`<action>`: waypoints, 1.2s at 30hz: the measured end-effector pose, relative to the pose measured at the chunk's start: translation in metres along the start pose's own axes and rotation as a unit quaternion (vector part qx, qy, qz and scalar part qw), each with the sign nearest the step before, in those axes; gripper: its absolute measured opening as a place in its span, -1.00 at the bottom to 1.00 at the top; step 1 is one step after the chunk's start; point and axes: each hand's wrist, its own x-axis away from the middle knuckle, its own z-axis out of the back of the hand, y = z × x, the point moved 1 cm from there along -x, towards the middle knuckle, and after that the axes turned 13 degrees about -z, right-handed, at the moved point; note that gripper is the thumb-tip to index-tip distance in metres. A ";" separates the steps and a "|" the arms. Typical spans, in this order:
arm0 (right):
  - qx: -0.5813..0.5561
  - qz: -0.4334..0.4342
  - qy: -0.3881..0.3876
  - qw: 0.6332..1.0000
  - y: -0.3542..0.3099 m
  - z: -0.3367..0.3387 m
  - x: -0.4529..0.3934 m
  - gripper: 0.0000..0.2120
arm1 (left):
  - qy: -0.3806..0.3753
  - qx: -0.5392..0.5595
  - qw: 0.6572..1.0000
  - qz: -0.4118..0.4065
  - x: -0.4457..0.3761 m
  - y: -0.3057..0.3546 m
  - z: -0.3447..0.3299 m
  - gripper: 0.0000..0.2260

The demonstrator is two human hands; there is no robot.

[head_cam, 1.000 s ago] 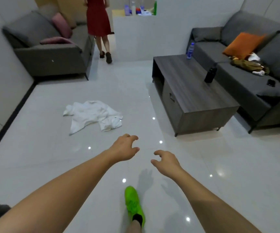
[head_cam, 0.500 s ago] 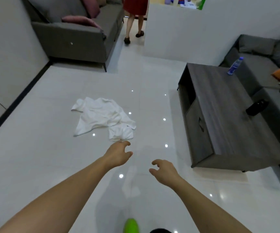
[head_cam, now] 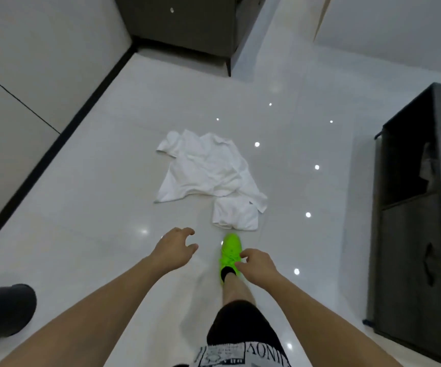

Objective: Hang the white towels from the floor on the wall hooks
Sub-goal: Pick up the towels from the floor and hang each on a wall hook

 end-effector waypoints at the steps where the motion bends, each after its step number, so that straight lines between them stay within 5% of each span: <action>1: 0.007 -0.005 -0.012 1.000 -0.012 0.009 -0.024 -0.55 | -0.005 0.002 1.000 0.010 -0.024 -0.005 0.007 -0.57; 11: 0.044 -0.076 -0.074 0.993 -0.077 0.046 -0.232 -0.57 | -0.065 0.050 0.994 0.068 -0.212 -0.063 0.012 -0.62; 19: 0.002 -0.158 -0.050 0.986 -0.068 -0.005 -0.456 -0.57 | -0.104 0.056 0.989 0.087 -0.387 -0.185 -0.064 -0.65; 25: 0.075 -0.158 -0.050 0.983 -0.052 -0.074 -0.570 -0.46 | -0.150 0.023 0.984 0.092 -0.453 -0.254 -0.114 -0.68; 29: -0.008 -0.162 -0.024 0.987 -0.059 -0.087 -0.559 -0.81 | -0.174 0.004 0.979 0.108 -0.458 -0.255 -0.106 -0.67; 36: -0.085 -0.076 0.056 0.992 -0.117 0.000 -0.397 -0.81 | -0.170 0.022 0.985 0.025 -0.405 -0.131 -0.011 -0.64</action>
